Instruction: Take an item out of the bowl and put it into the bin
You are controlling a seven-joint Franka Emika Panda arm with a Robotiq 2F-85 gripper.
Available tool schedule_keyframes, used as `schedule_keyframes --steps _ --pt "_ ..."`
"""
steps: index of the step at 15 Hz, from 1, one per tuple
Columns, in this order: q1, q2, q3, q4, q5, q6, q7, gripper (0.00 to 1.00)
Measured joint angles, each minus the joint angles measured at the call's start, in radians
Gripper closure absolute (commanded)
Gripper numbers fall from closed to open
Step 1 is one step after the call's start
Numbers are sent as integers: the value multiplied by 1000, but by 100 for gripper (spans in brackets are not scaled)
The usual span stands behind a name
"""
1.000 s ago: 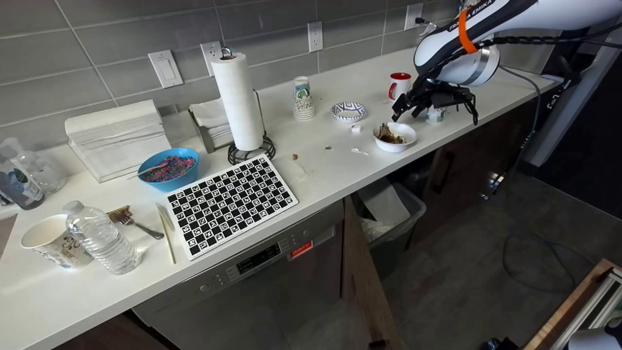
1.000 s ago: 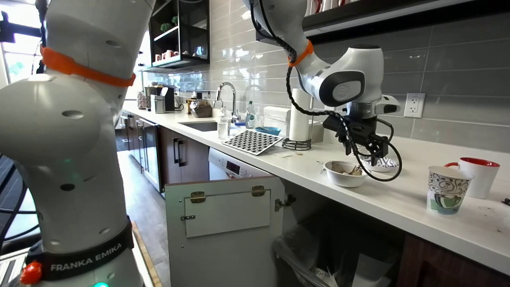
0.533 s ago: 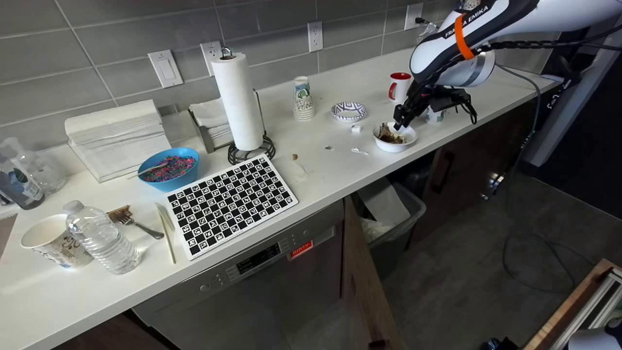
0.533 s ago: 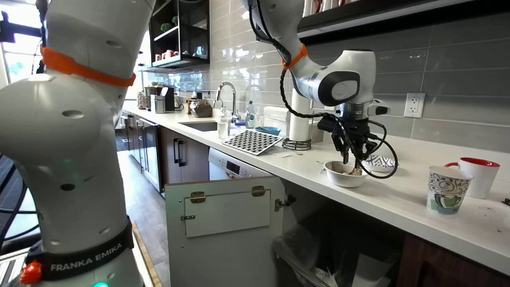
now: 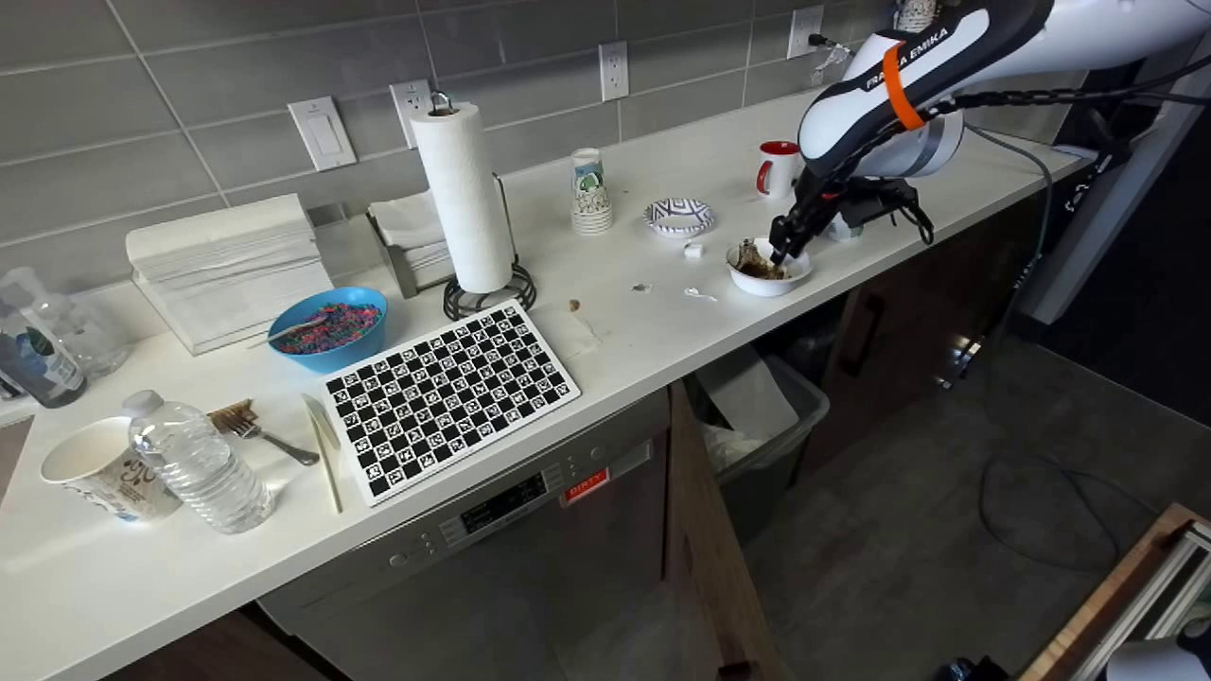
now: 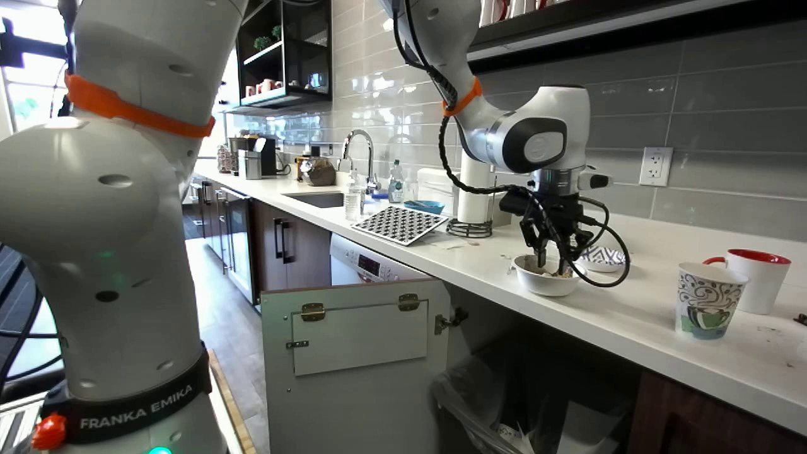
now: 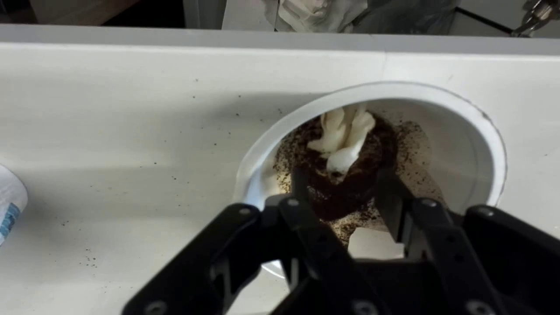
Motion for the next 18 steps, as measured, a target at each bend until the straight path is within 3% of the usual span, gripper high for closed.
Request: schedule_keyframes --steps 4,6,8,10,12,14,16,18 --pt "0 0 0 -5 -19 -1 0 90" --pt "0 0 0 -6 -27 -2 1 98" --pt "0 0 0 -7 -33 -5 1 72" --pt "0 0 0 -7 -36 -15 1 63" --pt "0 0 0 -7 -39 -24 2 48" --pt "0 0 0 -7 -42 -28 2 40" --pt "1 0 0 -7 -44 -29 3 40" --pt "2 0 0 -7 -46 -29 4 47"
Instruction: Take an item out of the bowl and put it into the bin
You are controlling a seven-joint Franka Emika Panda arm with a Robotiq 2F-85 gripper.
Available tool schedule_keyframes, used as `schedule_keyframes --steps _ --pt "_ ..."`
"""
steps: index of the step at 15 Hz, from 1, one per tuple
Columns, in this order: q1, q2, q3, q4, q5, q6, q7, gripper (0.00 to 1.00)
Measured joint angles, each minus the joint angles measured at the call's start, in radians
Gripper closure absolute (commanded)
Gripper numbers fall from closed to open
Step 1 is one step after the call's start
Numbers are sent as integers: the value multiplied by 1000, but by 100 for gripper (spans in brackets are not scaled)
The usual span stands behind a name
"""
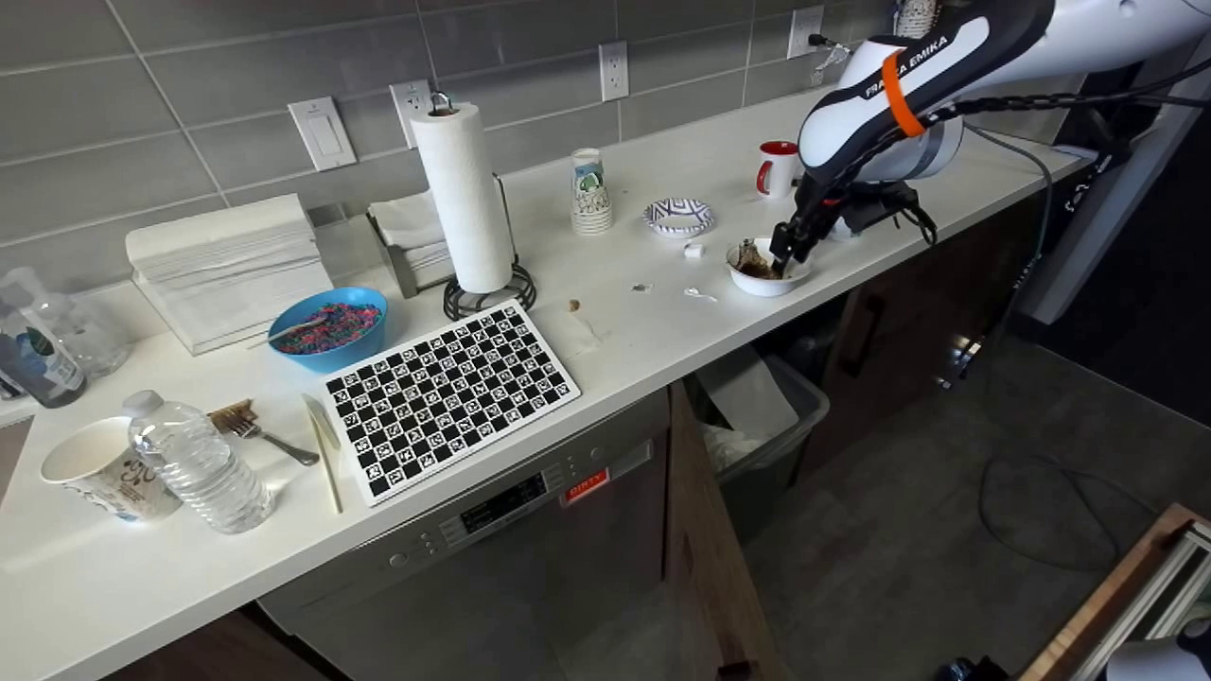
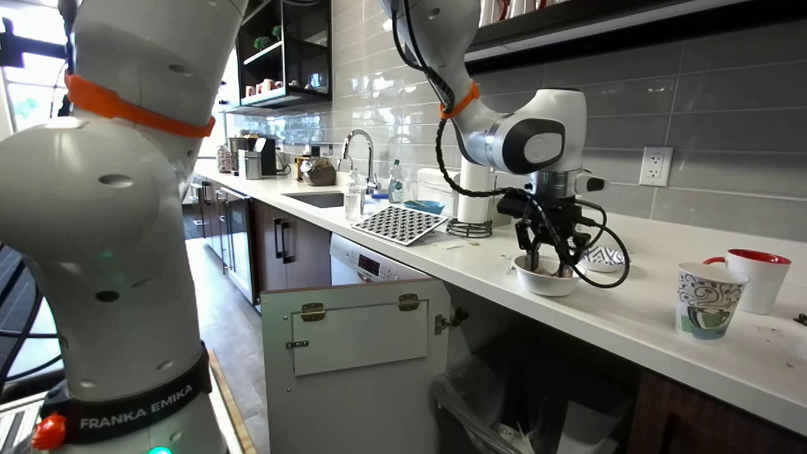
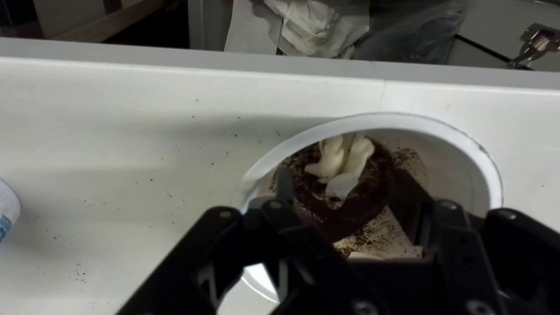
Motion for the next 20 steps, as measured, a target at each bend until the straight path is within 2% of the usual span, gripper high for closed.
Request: schedule_keyframes --steps 1,6,7,9,11,20 --pt "1 0 0 0 -1 0 1 51" --pt "10 0 2 0 -4 -1 9 54" --pt "12 1 3 0 -5 -1 11 60" --pt "15 3 4 0 -8 -1 13 88" --pt "17 6 5 0 -11 -1 15 100" --pt "18 8 5 3 -17 -1 33 100"
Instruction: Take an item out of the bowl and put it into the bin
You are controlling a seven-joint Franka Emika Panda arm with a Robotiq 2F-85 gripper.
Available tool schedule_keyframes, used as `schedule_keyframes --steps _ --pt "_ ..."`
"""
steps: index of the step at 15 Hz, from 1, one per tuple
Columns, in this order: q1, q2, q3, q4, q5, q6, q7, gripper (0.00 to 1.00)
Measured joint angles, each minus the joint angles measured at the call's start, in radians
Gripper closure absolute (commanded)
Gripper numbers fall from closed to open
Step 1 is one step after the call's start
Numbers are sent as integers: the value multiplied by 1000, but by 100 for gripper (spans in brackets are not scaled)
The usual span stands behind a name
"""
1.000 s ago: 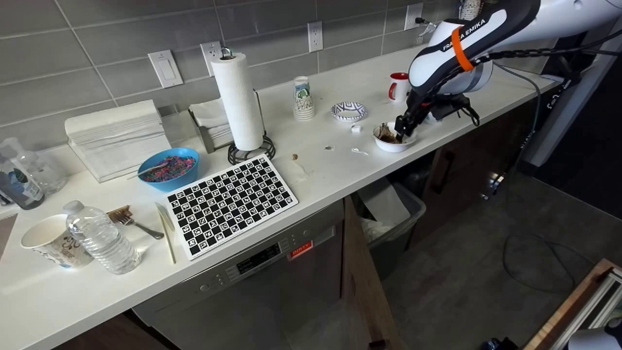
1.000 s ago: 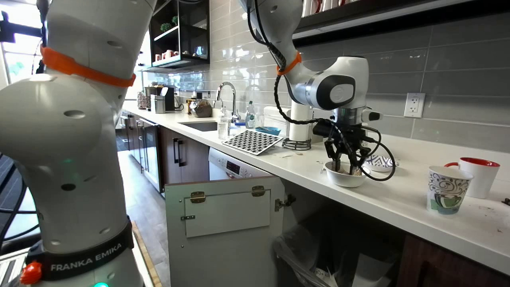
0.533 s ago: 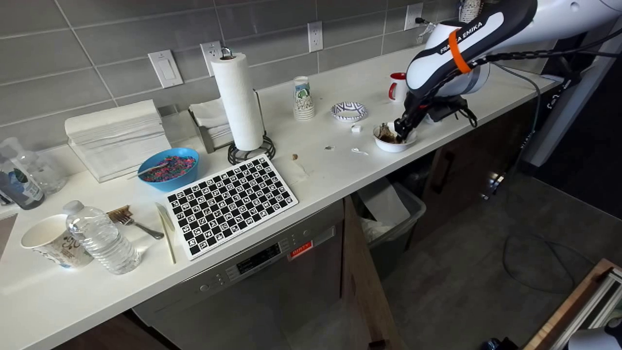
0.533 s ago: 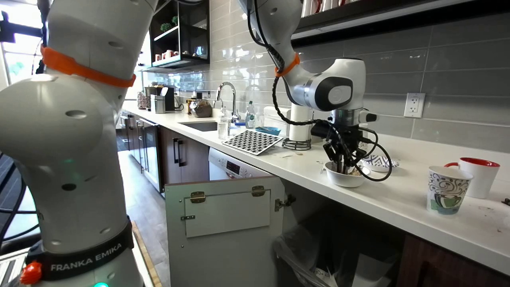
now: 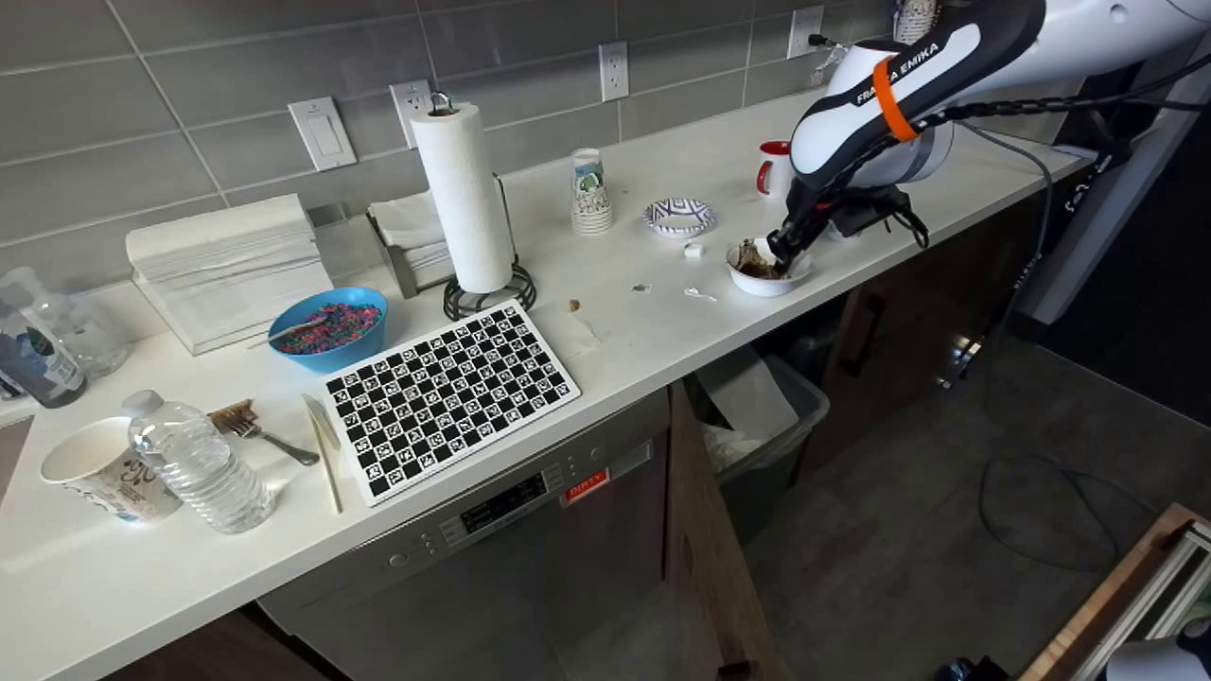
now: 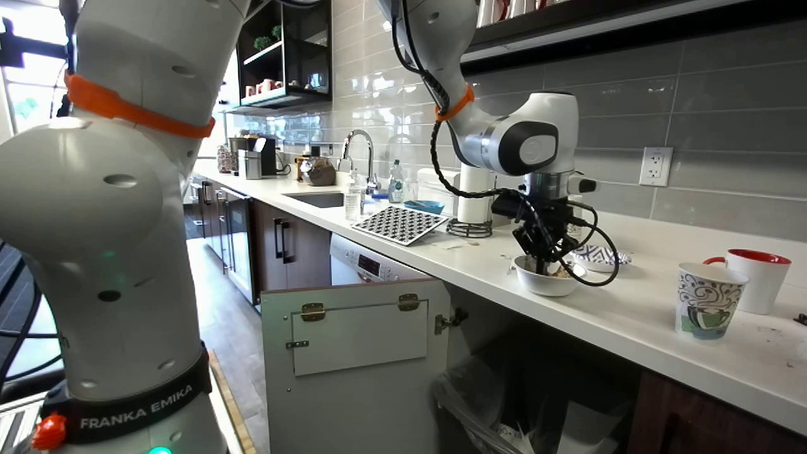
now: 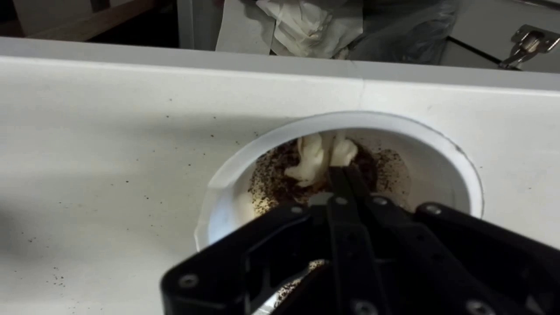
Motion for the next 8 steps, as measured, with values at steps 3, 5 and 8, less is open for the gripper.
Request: schedule_keyframes --steps 3,5,8 --pt "-1 -19 0 5 3 0 0 100" --pt "-2 -48 0 5 5 0 0 100" --pt "-4 -99 0 3 8 0 0 100"
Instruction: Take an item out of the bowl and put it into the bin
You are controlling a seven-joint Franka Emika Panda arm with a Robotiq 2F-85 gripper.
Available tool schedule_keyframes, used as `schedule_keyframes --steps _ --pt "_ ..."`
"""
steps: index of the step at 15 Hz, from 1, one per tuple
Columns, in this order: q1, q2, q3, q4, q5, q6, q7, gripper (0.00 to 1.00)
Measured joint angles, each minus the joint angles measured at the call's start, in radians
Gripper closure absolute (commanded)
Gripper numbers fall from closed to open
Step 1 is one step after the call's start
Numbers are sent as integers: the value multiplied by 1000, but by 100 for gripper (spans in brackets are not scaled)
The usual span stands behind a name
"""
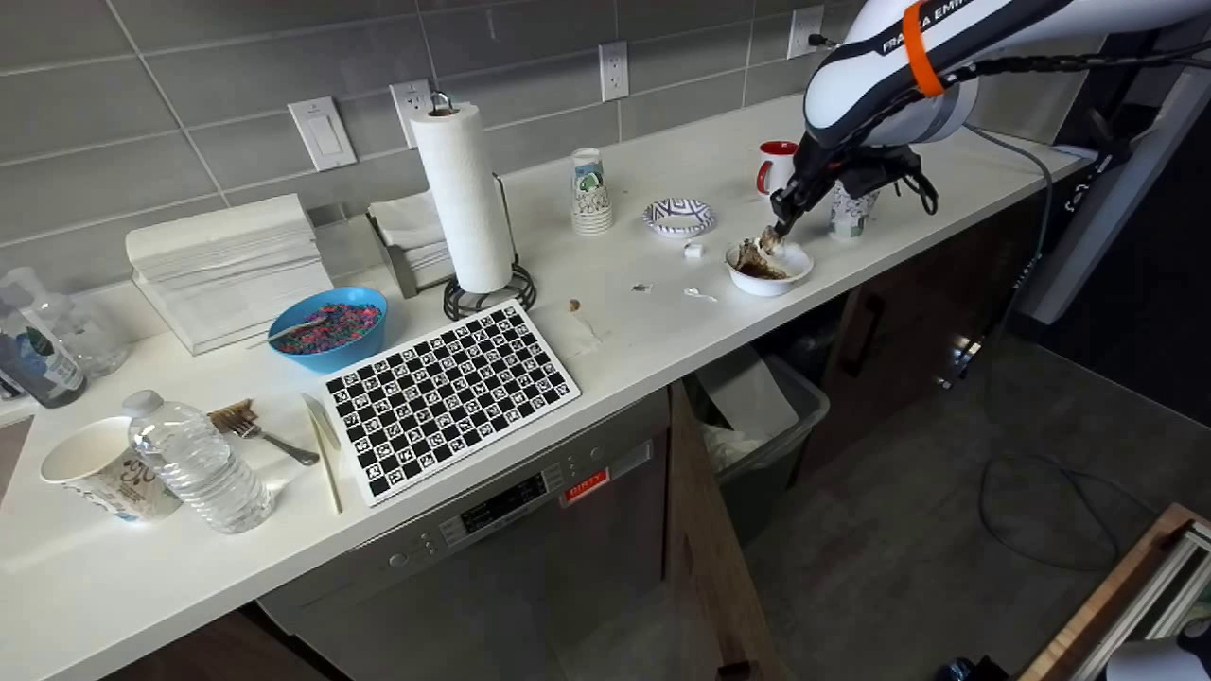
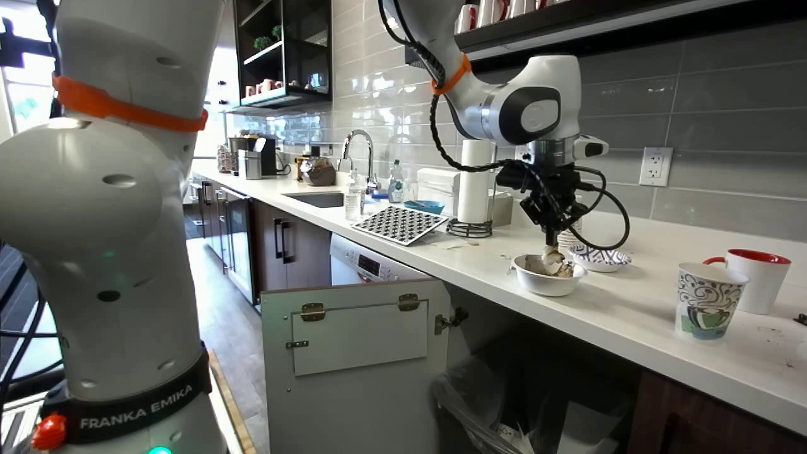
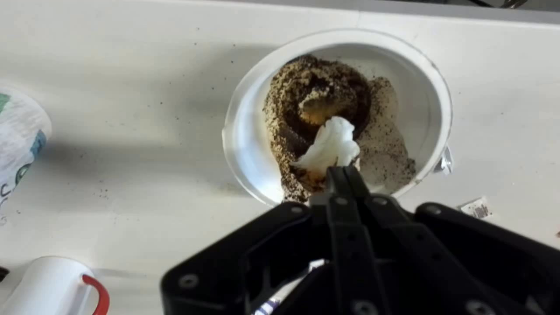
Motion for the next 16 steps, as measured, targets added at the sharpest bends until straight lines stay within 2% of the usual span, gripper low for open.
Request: schedule_keyframes --steps 5,8,16 --pt "0 -64 1 -14 9 -3 -2 100" --pt "0 -117 3 -46 41 -41 -37 100" --pt "20 -312 -21 -207 174 -195 -270 100"
